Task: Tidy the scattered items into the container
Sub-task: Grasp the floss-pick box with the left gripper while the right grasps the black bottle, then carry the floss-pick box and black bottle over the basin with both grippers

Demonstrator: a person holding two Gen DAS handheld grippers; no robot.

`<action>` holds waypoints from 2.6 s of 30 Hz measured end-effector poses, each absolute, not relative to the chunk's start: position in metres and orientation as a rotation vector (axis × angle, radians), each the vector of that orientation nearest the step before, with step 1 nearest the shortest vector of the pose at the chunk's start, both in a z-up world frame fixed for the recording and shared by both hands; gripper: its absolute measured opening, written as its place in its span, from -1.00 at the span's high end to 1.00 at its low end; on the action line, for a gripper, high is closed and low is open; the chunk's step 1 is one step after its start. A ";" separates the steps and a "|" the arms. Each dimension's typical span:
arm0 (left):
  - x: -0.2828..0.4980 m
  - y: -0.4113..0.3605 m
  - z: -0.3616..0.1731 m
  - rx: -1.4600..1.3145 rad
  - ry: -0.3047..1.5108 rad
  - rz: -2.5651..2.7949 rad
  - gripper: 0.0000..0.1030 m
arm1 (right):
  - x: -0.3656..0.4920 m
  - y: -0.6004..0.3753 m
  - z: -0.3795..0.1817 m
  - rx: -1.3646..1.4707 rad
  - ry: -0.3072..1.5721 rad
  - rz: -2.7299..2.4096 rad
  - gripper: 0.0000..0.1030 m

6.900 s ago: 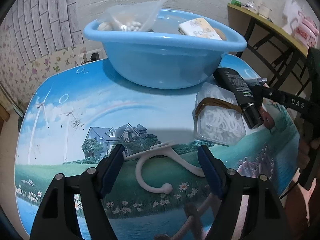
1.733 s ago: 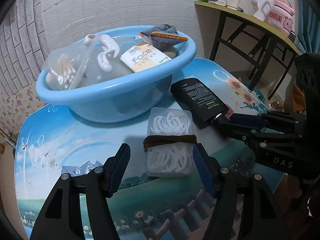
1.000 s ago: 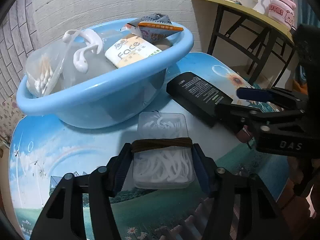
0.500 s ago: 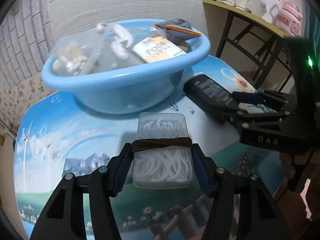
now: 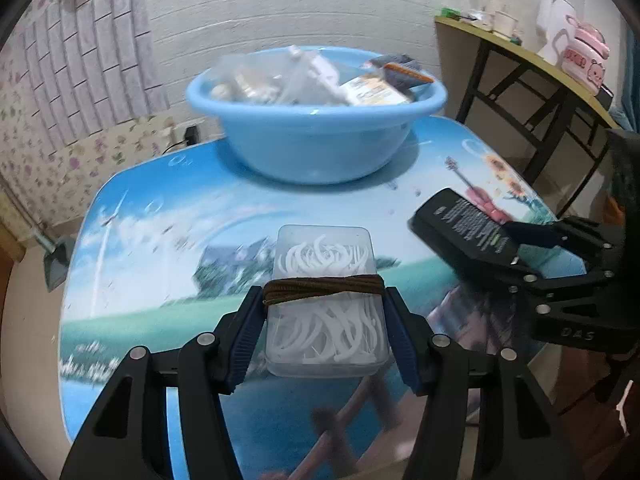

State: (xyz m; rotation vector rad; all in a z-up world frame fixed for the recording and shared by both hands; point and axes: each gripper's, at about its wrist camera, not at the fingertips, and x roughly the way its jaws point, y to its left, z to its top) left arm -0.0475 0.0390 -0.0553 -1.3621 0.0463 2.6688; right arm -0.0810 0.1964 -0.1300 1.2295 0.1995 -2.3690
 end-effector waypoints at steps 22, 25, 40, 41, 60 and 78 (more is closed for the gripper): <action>-0.027 0.013 -0.075 -1.485 -0.045 2.659 -0.15 | -0.038 0.185 -0.129 1.270 0.257 -2.344 -0.17; -0.027 0.013 -0.075 -1.483 -0.044 2.659 -0.15 | -0.038 0.185 -0.130 1.262 0.260 -2.346 -0.17; -0.029 0.021 -0.084 -1.425 0.046 2.696 -0.16 | -0.041 0.178 -0.137 1.221 0.287 -2.351 -0.19; -0.029 0.021 -0.084 -1.420 0.050 2.699 -0.16 | -0.041 0.177 -0.138 1.226 0.290 -2.350 -0.19; -0.028 0.017 -0.085 -1.371 -0.006 2.705 -0.13 | -0.042 0.176 -0.143 1.143 0.276 -2.384 -0.18; -0.035 0.014 -0.017 -1.153 -0.040 2.791 -0.13 | -0.042 0.177 -0.089 0.957 0.219 -2.423 -0.18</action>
